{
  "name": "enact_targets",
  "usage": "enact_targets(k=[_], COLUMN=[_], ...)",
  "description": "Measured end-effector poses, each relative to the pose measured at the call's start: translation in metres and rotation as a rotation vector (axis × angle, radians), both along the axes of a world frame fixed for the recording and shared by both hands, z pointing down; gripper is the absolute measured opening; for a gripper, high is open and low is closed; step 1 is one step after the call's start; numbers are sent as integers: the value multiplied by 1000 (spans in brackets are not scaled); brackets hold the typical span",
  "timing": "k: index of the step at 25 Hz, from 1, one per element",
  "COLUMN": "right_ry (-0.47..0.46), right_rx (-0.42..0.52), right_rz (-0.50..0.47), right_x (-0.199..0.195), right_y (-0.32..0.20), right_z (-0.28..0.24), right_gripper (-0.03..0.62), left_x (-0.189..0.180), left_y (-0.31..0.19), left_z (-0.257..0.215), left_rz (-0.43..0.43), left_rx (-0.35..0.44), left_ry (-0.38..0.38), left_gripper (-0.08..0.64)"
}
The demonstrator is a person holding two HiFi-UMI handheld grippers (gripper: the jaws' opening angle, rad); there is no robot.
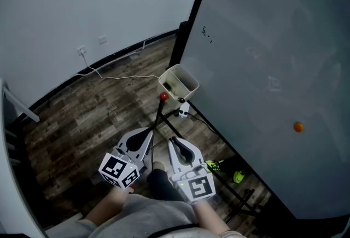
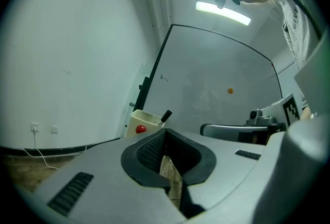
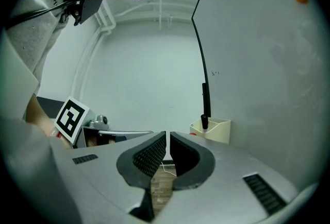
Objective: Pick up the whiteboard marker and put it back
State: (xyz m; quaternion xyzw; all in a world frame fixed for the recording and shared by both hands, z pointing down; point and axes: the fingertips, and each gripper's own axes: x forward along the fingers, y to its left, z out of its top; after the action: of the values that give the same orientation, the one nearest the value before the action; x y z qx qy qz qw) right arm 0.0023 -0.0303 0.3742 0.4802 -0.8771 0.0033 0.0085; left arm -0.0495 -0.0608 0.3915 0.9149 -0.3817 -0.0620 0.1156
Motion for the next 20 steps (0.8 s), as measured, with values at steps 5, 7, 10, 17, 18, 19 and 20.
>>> enact_targets(k=[5, 7, 10, 17, 18, 19, 20], right_ry=[10, 20, 35, 46, 49, 50, 49], right_rx=[-11, -8, 8, 14, 11, 5, -3], right_rz=[4, 4, -1, -5, -10, -16, -23], right_x=[11, 16, 22, 32, 33, 33, 33], right_y=[-30, -42, -60, -90, -93, -96, -100], right_z=[6, 7, 7, 8, 9, 10, 12], right_gripper=[21, 21, 21, 21, 23, 31, 66], left_x=[5, 8, 14, 24, 25, 27, 28], left_y=[-27, -38, -52, -74, -76, -79, -81], left_z=[6, 7, 11, 19, 19, 20, 20], left_rz=[-4, -5, -3, 1, 2, 3, 4], left_rx=[-4, -9, -15, -29, -30, -29, -29], left_ry=[-1, -2, -4, -6, -7, -8, -10], left_gripper=[15, 15, 15, 15, 15, 15, 15])
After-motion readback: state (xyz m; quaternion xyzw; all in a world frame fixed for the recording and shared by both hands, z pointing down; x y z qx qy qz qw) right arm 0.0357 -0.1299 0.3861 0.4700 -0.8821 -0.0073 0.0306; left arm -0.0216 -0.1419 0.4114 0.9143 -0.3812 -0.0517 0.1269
